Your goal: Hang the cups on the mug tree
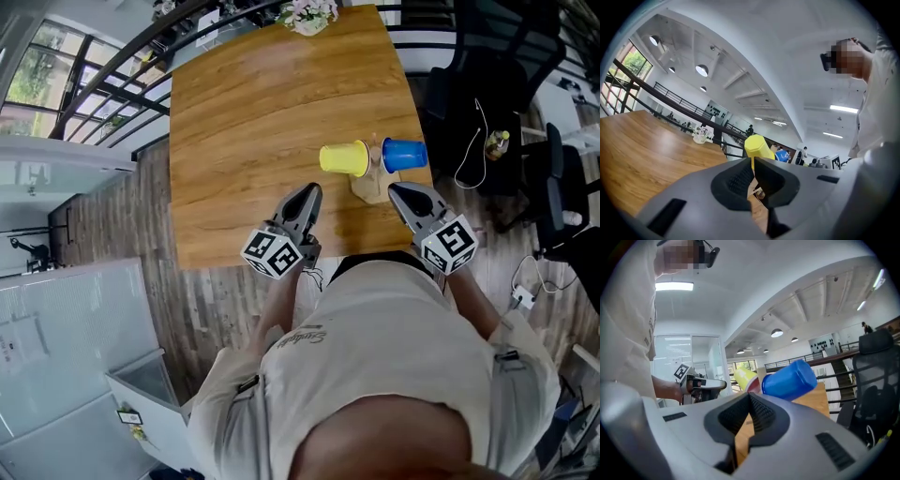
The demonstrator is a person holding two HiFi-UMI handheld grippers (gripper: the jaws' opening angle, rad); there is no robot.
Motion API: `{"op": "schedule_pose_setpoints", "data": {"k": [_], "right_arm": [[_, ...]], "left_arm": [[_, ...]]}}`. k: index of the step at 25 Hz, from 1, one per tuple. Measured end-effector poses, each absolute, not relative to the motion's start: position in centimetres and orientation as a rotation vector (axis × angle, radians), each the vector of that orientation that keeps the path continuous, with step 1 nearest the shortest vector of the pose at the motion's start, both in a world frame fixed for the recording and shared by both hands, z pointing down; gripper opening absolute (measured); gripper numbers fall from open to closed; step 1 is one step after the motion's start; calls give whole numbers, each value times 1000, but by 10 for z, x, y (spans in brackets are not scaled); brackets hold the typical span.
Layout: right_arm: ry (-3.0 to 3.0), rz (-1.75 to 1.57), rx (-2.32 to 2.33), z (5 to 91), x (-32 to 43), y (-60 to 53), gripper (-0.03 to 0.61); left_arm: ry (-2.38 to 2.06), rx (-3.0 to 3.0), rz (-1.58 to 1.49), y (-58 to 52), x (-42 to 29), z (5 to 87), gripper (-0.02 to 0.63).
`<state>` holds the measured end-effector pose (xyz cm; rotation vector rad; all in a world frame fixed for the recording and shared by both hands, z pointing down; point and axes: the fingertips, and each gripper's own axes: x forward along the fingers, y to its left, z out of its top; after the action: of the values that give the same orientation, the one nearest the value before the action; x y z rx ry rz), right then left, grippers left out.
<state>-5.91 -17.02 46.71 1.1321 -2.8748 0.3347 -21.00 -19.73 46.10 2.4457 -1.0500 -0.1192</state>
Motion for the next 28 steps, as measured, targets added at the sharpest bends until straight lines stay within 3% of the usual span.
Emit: {"op": "schedule_pose_setpoints", "data": {"k": [19,28], "right_arm": [[-2954,-300,1207,327,-81,-173,-8],[-2895,-302,1356,304,-51,-203,-8]], "left_arm": [[-1227,2575,-141,-219,-239,383,28],[-1245,2679,-190,-237,-229,338,29]]}}
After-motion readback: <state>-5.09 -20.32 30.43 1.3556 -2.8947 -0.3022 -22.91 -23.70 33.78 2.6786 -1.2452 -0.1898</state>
